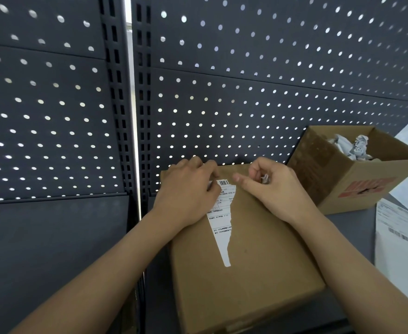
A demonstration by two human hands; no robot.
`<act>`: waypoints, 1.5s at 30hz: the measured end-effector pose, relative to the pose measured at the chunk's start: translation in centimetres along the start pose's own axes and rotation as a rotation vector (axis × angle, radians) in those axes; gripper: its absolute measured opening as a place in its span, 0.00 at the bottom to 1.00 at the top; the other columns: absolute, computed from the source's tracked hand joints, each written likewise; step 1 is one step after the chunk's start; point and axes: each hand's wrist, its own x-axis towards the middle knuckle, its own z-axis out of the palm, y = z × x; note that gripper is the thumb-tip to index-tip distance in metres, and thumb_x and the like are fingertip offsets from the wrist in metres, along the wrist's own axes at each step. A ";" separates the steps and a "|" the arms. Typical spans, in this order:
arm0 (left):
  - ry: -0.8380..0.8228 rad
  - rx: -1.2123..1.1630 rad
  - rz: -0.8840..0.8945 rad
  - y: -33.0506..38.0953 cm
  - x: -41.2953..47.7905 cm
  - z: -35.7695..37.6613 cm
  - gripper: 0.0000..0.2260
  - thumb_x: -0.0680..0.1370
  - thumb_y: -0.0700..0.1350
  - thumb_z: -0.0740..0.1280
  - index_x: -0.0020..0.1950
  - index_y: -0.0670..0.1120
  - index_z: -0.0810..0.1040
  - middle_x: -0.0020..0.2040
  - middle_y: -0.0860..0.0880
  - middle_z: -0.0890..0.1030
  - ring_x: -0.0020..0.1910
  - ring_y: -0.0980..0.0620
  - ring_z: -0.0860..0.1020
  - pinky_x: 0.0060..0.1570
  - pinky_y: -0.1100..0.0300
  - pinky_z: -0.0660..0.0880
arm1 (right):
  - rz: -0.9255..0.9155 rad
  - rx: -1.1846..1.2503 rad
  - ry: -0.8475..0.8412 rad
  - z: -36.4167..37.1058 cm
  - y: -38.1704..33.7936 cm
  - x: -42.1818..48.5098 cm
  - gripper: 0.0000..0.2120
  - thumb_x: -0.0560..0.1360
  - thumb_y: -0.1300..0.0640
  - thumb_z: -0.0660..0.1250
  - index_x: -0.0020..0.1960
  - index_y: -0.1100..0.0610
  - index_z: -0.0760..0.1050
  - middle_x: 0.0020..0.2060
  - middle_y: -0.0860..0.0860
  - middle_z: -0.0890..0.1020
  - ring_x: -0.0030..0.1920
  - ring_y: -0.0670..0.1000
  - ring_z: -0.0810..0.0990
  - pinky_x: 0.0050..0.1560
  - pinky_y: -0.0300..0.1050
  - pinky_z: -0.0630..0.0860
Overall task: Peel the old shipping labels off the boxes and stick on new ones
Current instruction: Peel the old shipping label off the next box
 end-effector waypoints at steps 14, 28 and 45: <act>0.022 -0.018 0.012 -0.1 0.0 0.2 0.10 0.78 0.51 0.61 0.57 0.53 0.77 0.50 0.52 0.76 0.51 0.49 0.74 0.52 0.55 0.68 | -0.177 -0.198 -0.036 0.6 0.9 0.0 0.02 0.74 0.51 0.73 0.45 0.46 0.85 0.36 0.42 0.78 0.43 0.45 0.77 0.45 0.51 0.77; 0.021 -0.012 0.008 -0.1 0.0 0.2 0.11 0.77 0.51 0.61 0.57 0.52 0.76 0.50 0.51 0.76 0.52 0.48 0.74 0.53 0.50 0.72 | -0.093 -0.249 -0.030 1.4 0.0 0.3 0.03 0.75 0.53 0.71 0.42 0.48 0.82 0.36 0.43 0.80 0.40 0.43 0.77 0.43 0.44 0.76; 0.015 -0.019 0.013 0.1 -0.1 -0.1 0.11 0.77 0.50 0.61 0.58 0.52 0.77 0.50 0.51 0.76 0.52 0.48 0.74 0.50 0.55 0.66 | -0.181 -0.299 -0.054 1.4 0.3 -0.5 0.05 0.79 0.55 0.64 0.51 0.47 0.76 0.44 0.40 0.76 0.53 0.47 0.74 0.52 0.43 0.70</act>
